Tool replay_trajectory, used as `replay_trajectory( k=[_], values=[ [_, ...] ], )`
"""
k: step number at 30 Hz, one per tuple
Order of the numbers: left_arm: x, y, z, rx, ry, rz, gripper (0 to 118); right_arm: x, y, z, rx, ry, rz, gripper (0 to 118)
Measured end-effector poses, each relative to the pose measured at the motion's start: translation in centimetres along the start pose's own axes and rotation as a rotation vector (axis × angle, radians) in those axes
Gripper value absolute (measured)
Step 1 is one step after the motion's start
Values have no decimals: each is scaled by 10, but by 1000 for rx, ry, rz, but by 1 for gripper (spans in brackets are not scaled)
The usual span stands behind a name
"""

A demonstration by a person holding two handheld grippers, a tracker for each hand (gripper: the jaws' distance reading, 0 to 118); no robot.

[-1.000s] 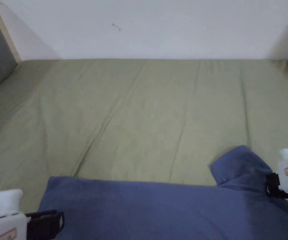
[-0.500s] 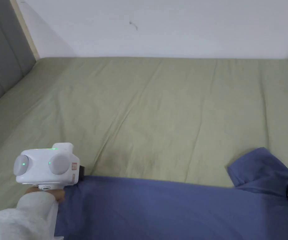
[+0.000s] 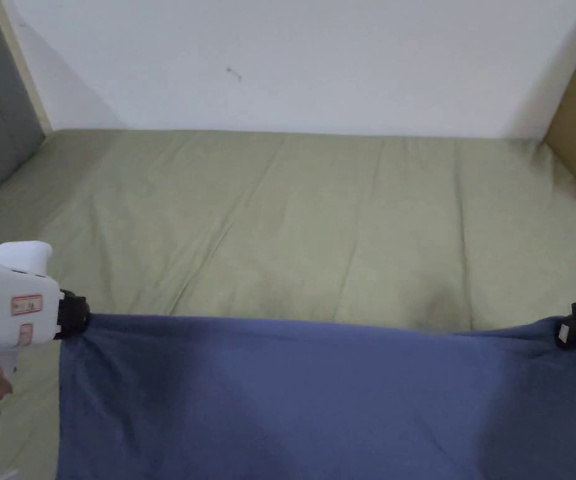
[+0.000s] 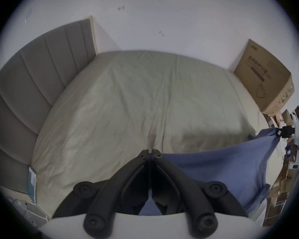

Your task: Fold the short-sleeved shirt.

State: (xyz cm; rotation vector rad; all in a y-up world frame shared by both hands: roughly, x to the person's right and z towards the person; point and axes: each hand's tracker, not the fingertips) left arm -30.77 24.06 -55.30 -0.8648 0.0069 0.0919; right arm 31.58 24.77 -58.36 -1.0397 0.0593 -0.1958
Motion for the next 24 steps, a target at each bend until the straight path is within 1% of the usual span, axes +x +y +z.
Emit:
replay_trajectory(
  k=[4,8,11,12,14,16,17,19,20,21,22,23,24],
  values=[
    [-10,-37,55,17,-40,13,0,3,-50,52,20,7,27,1],
    [-15,-100,85,-23,-23,-37,0,10,-125,76,-28,19,41,1],
    [-18,-152,84,-117,-6,-35,0,15,-186,70,-135,19,-18,1],
    [-23,-170,80,-160,-12,-23,0,19,-206,65,-183,5,-42,1],
    [-28,-200,73,-209,-13,15,0,27,-240,53,-228,8,-55,1],
    [-37,-224,62,-245,-13,48,0,32,-268,41,-273,-37,-82,1],
    [-39,-233,57,-245,-21,47,0,34,-276,34,-278,-35,-95,1],
    [-43,-245,49,-257,-13,90,1,37,-286,28,-277,-8,-169,2],
    [-44,-246,47,-257,-20,110,4,36,-288,28,-246,-6,-167,5],
    [-44,-246,47,-248,-26,119,14,33,-285,30,-221,-10,-152,17],
    [-43,-243,48,-242,-23,115,40,31,-283,32,-222,-11,-143,44],
    [-42,-240,50,-237,-6,111,66,28,-279,36,-217,-5,-140,60],
    [-42,-235,54,-242,41,85,73,23,-275,41,-206,-4,-129,62]
  ],
)
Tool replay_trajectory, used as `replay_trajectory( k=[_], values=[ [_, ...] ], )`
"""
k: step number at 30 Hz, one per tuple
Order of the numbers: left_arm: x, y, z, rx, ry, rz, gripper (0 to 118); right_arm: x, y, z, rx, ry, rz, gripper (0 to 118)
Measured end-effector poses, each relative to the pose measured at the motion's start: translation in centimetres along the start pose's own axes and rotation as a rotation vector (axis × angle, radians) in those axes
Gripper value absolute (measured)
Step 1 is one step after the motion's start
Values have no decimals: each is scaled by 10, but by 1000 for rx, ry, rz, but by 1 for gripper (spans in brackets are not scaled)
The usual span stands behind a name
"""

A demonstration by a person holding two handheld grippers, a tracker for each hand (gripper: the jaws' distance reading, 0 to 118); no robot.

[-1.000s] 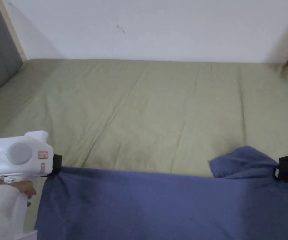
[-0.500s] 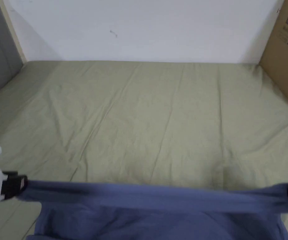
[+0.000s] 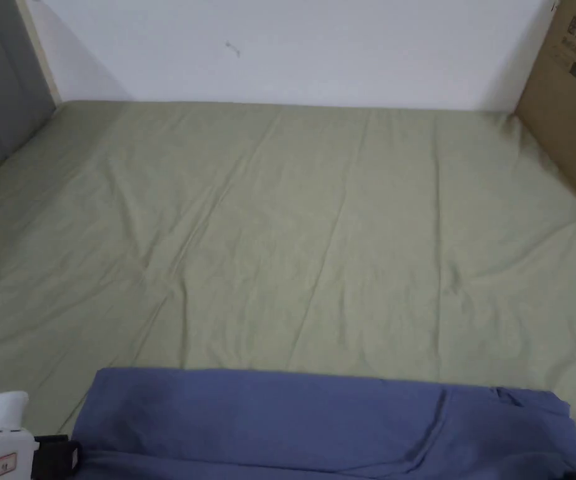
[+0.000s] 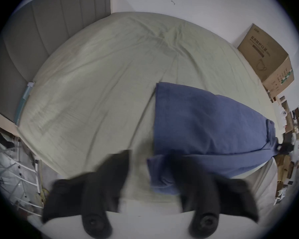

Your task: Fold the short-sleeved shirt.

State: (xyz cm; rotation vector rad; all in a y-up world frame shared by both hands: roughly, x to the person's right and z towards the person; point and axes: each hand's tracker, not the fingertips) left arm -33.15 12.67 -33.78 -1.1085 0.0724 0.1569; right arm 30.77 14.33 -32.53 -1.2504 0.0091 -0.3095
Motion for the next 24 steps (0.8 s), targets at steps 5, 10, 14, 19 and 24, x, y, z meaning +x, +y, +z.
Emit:
replay_trajectory(
  k=[5,10,14,19,24],
  values=[
    [-11,3,41,116,-45,43,101,-35,8,38,137,-87,153,63],
    [-23,-7,69,206,-151,172,88,-93,8,46,232,26,226,60],
    [-35,-28,66,241,-186,302,2,-151,-5,26,250,60,232,5],
    [-49,-49,61,255,-290,426,1,-218,-23,-3,198,172,310,2],
    [-73,-56,35,290,-461,650,53,-271,-33,-11,179,228,468,2]
  ],
)
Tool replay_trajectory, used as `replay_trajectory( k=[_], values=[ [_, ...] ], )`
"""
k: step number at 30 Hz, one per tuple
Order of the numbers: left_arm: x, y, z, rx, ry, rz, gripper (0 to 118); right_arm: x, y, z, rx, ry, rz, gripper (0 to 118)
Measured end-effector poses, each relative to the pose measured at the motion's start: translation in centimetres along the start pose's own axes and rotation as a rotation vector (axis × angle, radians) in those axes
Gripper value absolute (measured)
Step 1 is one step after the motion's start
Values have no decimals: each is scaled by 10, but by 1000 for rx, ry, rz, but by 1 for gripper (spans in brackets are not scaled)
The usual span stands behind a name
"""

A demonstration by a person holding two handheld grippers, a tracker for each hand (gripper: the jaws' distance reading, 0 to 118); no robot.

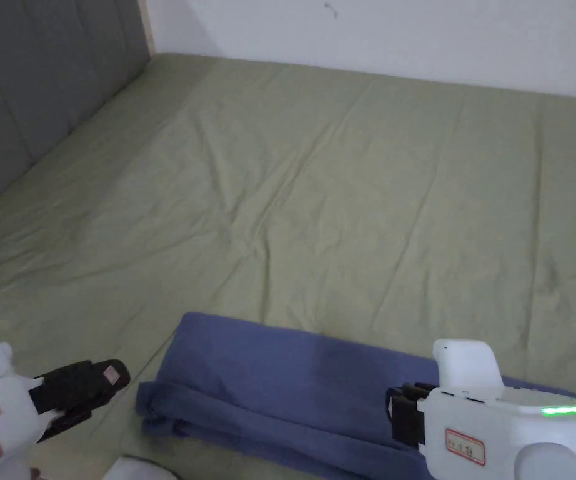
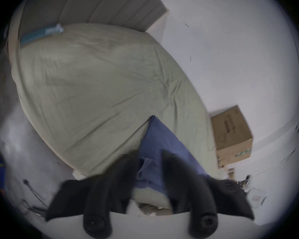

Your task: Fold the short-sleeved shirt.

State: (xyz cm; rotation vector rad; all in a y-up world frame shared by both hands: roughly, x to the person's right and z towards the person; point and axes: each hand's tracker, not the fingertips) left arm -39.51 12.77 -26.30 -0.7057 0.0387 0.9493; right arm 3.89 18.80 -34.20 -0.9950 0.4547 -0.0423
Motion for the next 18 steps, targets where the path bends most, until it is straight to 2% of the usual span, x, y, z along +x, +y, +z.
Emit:
replay_trajectory(
  k=[1,2,3,8,10,12,13,15,16,18],
  values=[
    [-6,0,-6,-27,-36,31,83,-8,2,-2,0,-1,16,2],
    [-9,0,-14,-57,-53,51,103,-13,4,-4,3,1,21,2],
    [-13,-2,-23,-81,-60,67,114,-16,5,-6,0,10,27,2],
    [-37,-13,-58,-150,-71,139,114,-22,3,-18,-55,-7,52,2],
    [-40,-12,-61,-107,-170,196,114,-21,0,-23,-74,-9,36,2],
    [-44,-9,-65,-155,-263,297,114,-19,-1,-26,-93,-1,13,2],
    [-47,-10,-70,-183,-309,341,112,-21,-2,-27,-98,-1,10,2],
    [-53,-17,-87,-237,-346,392,99,-21,-3,-30,-110,-9,12,2],
    [-55,-19,-94,-269,-282,381,81,-22,-3,-31,-117,-12,17,2],
    [-50,-26,-99,-253,-194,348,37,-24,-3,-29,-120,-8,22,2]
  ],
)
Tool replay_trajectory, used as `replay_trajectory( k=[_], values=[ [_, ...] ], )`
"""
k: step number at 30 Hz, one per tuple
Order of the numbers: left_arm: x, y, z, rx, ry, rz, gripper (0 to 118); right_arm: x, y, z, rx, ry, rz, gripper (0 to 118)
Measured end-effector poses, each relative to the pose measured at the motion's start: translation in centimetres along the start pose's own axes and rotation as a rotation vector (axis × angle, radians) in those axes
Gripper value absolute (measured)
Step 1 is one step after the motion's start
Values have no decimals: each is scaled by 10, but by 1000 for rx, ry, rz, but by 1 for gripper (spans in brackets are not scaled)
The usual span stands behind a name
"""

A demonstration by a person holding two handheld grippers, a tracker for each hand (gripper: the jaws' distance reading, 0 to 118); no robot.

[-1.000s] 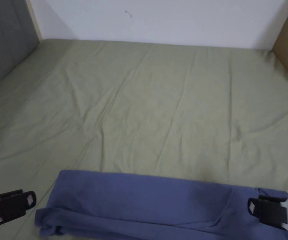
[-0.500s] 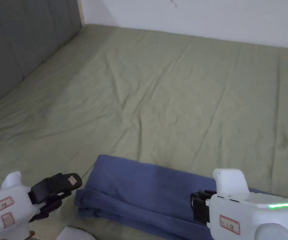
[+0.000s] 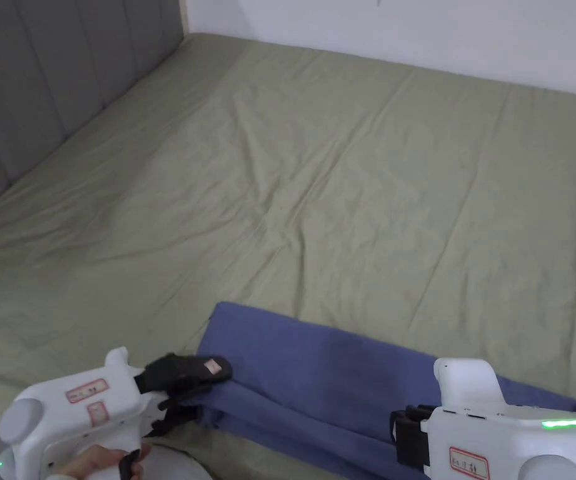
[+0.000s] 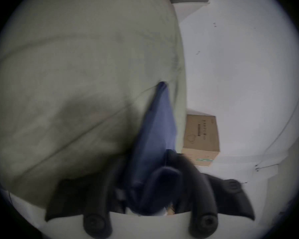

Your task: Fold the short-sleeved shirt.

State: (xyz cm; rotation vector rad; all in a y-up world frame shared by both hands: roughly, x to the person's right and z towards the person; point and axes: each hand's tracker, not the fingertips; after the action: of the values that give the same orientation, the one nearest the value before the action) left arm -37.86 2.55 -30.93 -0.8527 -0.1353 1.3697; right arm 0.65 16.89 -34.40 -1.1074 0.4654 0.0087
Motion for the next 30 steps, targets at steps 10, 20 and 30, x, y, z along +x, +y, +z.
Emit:
replay_trajectory(
  k=[10,20,30],
  values=[
    [37,1,2,26,159,-157,13,27,-4,21,42,2,-57,2],
    [219,-103,-50,-36,299,-919,13,120,-52,62,85,-77,-309,2],
    [218,-259,-194,-422,317,-1377,14,201,-128,91,93,-151,-589,2]
  ],
)
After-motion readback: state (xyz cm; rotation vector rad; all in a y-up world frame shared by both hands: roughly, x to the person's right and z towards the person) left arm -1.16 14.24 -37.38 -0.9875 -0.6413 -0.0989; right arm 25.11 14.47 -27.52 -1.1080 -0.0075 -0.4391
